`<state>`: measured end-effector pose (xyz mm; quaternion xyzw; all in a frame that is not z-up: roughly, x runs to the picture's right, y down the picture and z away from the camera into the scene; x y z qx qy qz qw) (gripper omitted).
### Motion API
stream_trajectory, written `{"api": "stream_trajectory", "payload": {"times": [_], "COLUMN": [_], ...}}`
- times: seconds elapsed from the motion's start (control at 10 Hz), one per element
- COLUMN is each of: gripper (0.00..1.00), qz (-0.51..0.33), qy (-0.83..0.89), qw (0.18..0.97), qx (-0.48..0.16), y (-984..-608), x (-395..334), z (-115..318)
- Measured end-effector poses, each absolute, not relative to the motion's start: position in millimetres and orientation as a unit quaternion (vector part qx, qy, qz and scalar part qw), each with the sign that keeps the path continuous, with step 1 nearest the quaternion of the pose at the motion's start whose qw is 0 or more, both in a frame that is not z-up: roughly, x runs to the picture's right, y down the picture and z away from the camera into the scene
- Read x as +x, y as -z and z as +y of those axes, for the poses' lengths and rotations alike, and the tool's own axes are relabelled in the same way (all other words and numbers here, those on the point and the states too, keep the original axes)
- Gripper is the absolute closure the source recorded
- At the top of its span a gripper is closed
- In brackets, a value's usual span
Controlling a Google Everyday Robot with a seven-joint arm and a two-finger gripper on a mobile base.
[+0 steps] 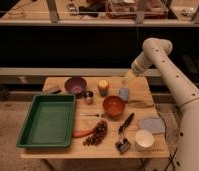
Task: Place apple in purple bowl
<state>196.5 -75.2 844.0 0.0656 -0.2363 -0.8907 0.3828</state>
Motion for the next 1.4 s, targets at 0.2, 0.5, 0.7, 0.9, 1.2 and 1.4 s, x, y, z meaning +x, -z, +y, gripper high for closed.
{"api": "stream_trajectory", "payload": {"times": [0.2,0.5,0.7,0.9,1.2,1.4], "gripper": [0.20,0.20,0.20,0.20,0.20,0.20], "qz": [-0.238,-0.242,-0.243,-0.246,-0.244,-0.234], "qy": [0.903,0.917,0.925,0.928,0.928,0.929], "qw": [0.347,0.292,0.255,0.228,0.222,0.234], "qx": [0.092,0.126,0.143,0.159,0.173,0.165], "y": [-839,-836,-838,-843,-847,-854], "x": [158,97,71,51,43,37], "z": [-67,-54,-47,-42,-46,-53]}}
